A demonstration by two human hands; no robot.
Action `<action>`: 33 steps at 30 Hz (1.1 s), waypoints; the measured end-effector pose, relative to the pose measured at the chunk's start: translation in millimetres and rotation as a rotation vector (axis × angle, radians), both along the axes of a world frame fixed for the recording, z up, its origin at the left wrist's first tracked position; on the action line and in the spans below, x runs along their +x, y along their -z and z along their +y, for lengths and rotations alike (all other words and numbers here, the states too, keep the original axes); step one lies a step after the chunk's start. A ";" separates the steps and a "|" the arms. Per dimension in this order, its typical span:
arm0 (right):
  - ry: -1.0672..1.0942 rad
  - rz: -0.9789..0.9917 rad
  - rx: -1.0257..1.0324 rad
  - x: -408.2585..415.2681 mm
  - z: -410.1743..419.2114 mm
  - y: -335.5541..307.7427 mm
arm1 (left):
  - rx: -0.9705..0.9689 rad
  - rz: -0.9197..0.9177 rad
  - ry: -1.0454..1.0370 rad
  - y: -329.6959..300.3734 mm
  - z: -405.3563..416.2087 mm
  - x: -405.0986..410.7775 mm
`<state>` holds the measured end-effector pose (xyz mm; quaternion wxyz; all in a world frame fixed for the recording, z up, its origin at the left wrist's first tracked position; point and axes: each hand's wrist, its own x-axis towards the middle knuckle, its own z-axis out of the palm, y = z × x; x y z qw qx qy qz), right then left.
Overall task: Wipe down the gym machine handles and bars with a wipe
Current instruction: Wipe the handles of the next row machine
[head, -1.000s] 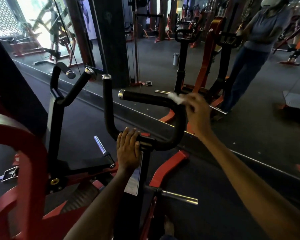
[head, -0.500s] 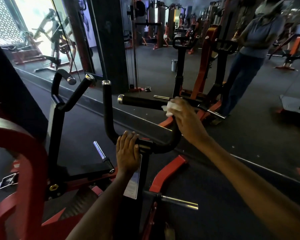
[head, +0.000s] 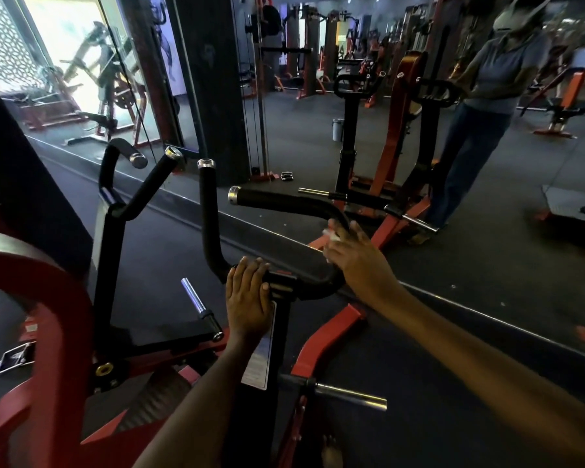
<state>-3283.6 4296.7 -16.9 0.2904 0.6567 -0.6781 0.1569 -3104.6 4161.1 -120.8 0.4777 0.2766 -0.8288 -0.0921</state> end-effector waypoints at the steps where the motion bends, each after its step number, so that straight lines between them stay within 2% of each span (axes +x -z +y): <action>1: 0.001 0.013 0.002 3.4 3.6 8.1 | 0.005 0.001 0.001 0.4 0.1 0.1; 5: 0.011 -0.127 -0.076 46.6 14.2 54.0 | 0.016 0.007 -0.001 0.6 -1.5 -1.0; 6: -0.029 -0.212 -0.061 54.0 15.6 56.3 | 0.013 0.009 0.002 1.2 -1.8 -1.2; 8: -0.126 -0.410 -0.068 50.6 11.4 40.4 | 0.007 0.009 0.007 2.4 -3.0 -1.3; 10: -0.113 -0.526 -0.158 31.0 4.1 6.6 | 0.014 0.008 0.009 1.9 -3.0 -1.1; 12: 0.001 -0.550 -0.237 5.7 -3.3 -25.6 | 0.026 0.006 0.007 1.5 -2.6 -0.8; 14: -0.002 -0.588 -0.221 -12.8 -6.9 -34.8 | 0.032 0.006 0.007 0.5 -1.1 -0.4; 17: -0.008 -0.673 -0.217 -8.6 7.3 -0.4 | 0.013 0.010 0.011 0.4 -1.0 0.1; 22: 0.064 -0.922 -0.296 53.4 46.5 71.1 | 0.002 0.021 0.001 1.2 -2.8 -1.9; 26: 0.258 -1.008 -0.523 24.2 25.0 29.3 | 0.018 0.010 0.004 1.4 -3.7 -1.6; 29: 0.179 -1.014 -0.395 8.8 6.7 -9.7 | 0.025 -0.004 -0.002 2.7 -2.4 -1.2; 31: 0.162 -1.007 -0.374 17.1 2.8 -5.6 | 0.023 -0.008 0.000 2.6 -2.5 -1.2; 33: 0.284 -1.143 -0.424 33.5 5.2 14.7 | 0.019 -0.010 -0.004 3.0 -2.3 -1.8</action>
